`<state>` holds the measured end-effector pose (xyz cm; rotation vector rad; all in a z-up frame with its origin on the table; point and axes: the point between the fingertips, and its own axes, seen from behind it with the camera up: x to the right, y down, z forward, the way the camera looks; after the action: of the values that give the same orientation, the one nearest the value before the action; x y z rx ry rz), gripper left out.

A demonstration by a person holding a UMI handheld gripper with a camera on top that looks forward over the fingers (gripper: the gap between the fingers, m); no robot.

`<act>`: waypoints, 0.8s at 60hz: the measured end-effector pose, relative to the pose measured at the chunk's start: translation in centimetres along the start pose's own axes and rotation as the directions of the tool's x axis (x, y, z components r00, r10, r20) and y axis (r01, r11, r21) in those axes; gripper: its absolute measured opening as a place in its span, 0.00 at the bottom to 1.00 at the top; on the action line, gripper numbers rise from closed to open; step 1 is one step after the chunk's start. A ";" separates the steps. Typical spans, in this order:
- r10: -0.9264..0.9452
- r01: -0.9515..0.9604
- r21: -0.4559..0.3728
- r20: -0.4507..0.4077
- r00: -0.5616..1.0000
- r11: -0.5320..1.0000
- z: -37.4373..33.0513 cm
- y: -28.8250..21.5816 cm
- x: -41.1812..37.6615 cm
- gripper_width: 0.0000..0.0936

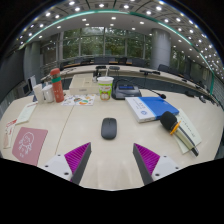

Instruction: Arrange mouse

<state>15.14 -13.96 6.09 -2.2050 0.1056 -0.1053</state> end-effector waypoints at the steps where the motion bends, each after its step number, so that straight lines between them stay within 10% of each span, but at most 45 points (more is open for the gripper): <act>1: 0.000 0.000 0.005 0.003 1.000 1.000 0.9 -0.3 0.0 0.92; 19: -0.014 0.013 0.014 0.052 0.999 1.000 12.7 -2.9 -1.7 0.88; 36: 0.007 -0.007 -0.001 0.022 1.000 1.000 16.4 -2.9 -1.2 0.50; 48: 0.010 -0.010 0.014 0.028 1.000 1.000 16.3 -3.0 -1.2 0.41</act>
<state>15.90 0.95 -1.25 -2.1911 0.0999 -0.0694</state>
